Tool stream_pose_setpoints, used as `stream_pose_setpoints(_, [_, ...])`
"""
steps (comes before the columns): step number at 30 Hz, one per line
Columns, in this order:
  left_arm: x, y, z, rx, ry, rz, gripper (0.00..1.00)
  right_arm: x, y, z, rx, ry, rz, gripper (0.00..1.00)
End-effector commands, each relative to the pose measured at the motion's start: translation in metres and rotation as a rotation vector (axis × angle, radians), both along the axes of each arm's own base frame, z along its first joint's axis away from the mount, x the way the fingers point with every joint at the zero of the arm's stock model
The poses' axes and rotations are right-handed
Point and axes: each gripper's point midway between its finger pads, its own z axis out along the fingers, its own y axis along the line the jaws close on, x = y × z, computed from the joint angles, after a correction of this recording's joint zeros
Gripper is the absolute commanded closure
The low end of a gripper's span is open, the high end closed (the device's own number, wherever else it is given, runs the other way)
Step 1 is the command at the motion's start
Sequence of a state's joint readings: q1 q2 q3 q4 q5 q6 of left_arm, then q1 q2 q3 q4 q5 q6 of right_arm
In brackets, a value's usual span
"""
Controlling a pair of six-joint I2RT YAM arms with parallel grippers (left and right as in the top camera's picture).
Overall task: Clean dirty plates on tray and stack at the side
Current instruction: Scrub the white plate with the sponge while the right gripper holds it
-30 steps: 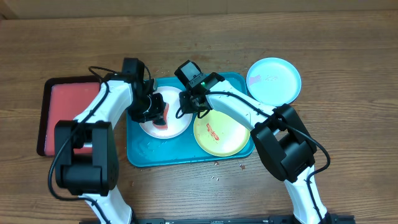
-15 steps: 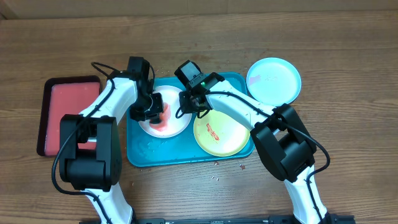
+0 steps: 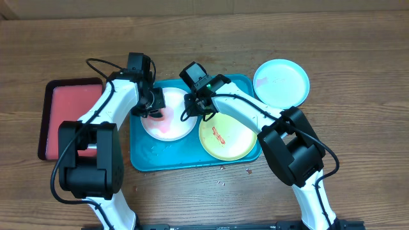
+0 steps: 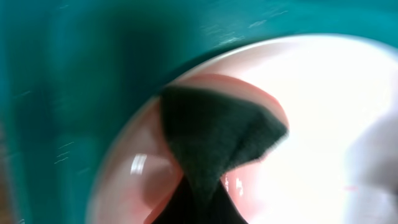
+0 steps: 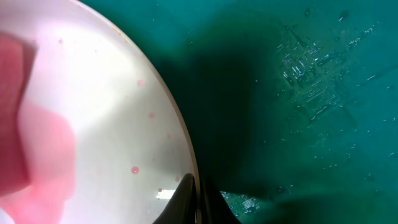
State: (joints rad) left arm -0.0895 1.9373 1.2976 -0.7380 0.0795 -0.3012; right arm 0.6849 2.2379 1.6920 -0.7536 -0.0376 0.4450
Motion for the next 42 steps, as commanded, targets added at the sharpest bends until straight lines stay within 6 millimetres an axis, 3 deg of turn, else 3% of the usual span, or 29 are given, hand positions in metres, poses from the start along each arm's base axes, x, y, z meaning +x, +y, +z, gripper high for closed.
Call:
stream_pose_setpoints(1, [-0.001,-0.043,-0.002,-0.162,0.008,-0.042,0.96,-0.001,-0.013,-0.015,-0.054,0.012,-0.019,0.96])
stream_pose_setpoints(8, [-0.017,-0.088,-0.022,-0.201,0.075,-0.133,0.96,-0.001,-0.013,-0.015,-0.053,0.012,-0.019,0.96])
stream_pose_setpoints(12, [-0.021,-0.092,-0.024,-0.162,0.078,-0.152,0.96,-0.001,-0.013,-0.015,-0.053,0.012,-0.019,0.96])
stream_pose_setpoints(16, [-0.021,-0.071,-0.028,-0.077,0.088,-0.121,0.96,-0.001,-0.014,-0.015,-0.055,0.013,-0.02,0.96])
stream_pose_setpoints(21, [-0.016,-0.019,-0.028,0.076,0.093,-0.031,0.96,-0.002,-0.014,-0.015,-0.057,0.016,-0.02,0.96])
stream_pose_setpoints(24, [-0.012,0.011,-0.024,0.122,0.102,0.032,0.96,-0.002,-0.014,-0.015,-0.057,0.016,-0.02,0.96])
stream_pose_setpoints(29, [-0.004,0.044,-0.008,0.123,0.097,0.116,0.96,-0.001,-0.014,-0.015,-0.056,0.015,-0.019,0.96])
stream_pose_setpoints(34, [0.01,0.056,0.014,0.117,0.051,0.152,0.96,-0.001,-0.014,-0.015,-0.056,0.013,-0.018,0.96])
stream_pose_setpoints(42, [0.027,0.039,0.065,0.008,-0.077,0.13,0.96,0.005,-0.008,-0.005,-0.045,-0.017,0.017,0.96])
